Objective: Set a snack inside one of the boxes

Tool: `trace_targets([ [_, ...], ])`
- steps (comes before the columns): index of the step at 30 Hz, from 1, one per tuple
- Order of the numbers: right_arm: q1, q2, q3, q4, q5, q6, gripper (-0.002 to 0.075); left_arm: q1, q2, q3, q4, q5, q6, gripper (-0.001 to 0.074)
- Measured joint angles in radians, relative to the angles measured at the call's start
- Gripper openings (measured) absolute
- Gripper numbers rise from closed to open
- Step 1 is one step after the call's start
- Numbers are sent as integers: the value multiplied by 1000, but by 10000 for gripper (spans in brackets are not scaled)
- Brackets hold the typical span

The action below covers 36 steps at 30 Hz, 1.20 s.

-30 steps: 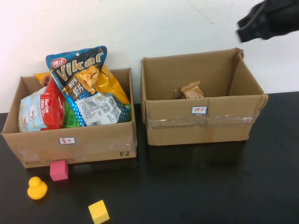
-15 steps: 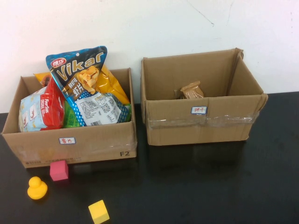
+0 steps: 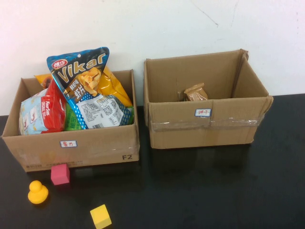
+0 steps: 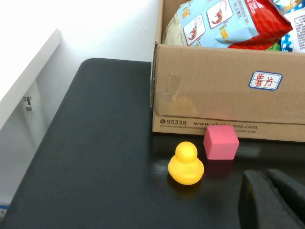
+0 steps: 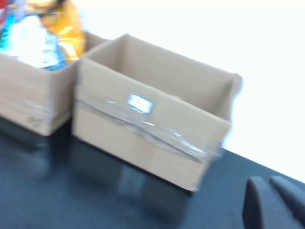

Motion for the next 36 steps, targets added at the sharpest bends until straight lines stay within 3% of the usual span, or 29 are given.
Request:
trace_targets([
  [10,-239,-267,316,-3,-79,31,-1,0,0,0,0,0,0,-2],
  [20,-249,-279,419,29,-182,35,-1,0,0,0,0,0,0,-2],
  [28,-249,-309,421,-287,-44,408,-1,0,0,0,0,0,0,-2],
  [36,-222,-309,421,-293,-25,452,-1,0,0,0,0,0,0,-2],
])
